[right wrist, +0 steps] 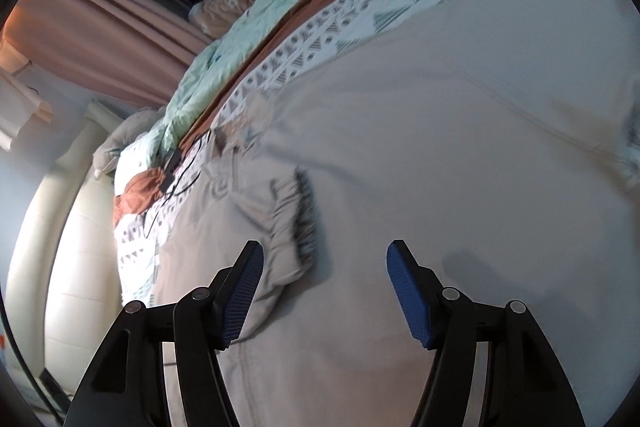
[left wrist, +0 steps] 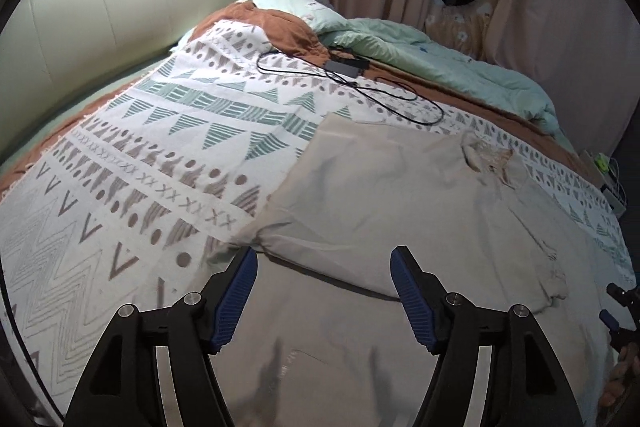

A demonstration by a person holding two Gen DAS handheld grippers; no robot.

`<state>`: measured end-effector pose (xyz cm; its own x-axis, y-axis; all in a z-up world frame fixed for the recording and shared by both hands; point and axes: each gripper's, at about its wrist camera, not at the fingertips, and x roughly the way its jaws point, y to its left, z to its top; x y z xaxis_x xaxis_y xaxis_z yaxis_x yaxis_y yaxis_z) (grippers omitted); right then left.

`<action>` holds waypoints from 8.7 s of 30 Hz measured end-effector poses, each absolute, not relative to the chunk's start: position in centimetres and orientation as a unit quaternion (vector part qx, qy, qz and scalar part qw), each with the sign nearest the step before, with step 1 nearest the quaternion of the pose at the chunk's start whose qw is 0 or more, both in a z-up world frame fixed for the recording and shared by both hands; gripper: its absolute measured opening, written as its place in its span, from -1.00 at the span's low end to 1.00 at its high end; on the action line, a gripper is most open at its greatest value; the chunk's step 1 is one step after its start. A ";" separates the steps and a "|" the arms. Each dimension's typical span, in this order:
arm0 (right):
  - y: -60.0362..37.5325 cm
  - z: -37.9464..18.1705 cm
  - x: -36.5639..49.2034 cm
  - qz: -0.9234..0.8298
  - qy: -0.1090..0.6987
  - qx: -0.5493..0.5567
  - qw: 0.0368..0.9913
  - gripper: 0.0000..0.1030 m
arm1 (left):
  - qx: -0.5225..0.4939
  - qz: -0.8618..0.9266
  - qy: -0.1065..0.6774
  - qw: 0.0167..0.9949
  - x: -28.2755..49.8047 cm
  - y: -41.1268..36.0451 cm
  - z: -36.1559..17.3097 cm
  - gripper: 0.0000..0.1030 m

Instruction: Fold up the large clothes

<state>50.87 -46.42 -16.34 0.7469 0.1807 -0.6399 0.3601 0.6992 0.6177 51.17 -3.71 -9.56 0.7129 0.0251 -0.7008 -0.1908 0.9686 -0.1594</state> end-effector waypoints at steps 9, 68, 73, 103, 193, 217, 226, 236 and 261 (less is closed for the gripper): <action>-55.5 -15.8 45.8 -0.159 0.310 0.385 0.855 0.25 | -0.084 0.034 0.387 0.918 51.4 -9.2 -11.4 0.36; -48.7 -13.7 49.7 -0.066 0.348 0.334 0.874 -0.90 | -0.143 0.014 0.400 0.905 50.1 -5.3 -11.9 0.36; -48.9 -15.7 49.5 -0.061 0.392 0.358 0.845 -0.19 | -0.157 0.010 0.394 0.906 50.1 -4.8 -11.4 0.36; -63.8 -22.7 40.1 -0.237 0.173 0.575 0.763 -0.11 | -0.099 0.019 0.410 0.907 52.0 -7.1 -12.9 0.36; -53.9 -20.7 43.7 -0.125 0.322 0.566 0.748 0.25 | 0.015 -0.153 0.392 0.907 51.1 -29.9 -12.5 0.36; -56.4 -25.0 44.7 -0.098 0.292 0.643 0.701 -0.67 | 0.082 -0.150 0.455 0.874 56.6 -30.6 -16.3 -0.12; -56.1 -24.3 44.7 -0.110 0.303 0.622 0.713 -0.66 | -0.055 -0.072 0.461 0.883 58.5 -18.7 -14.7 -0.11; -55.5 -24.1 45.0 -0.119 0.311 0.611 0.718 -0.64 | -0.160 -0.031 0.473 0.866 58.3 -10.8 -15.0 0.06; -54.3 -23.3 46.6 -0.126 0.331 0.578 0.735 -0.58 | -0.171 -0.027 0.498 0.850 60.7 -11.9 -18.4 -0.49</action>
<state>46.56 -54.31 -23.31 0.7493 0.1980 -0.6320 0.5676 0.2996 0.7668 60.74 -11.91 -18.38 0.5036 -0.2155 -0.8366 -0.1250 0.9400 -0.3174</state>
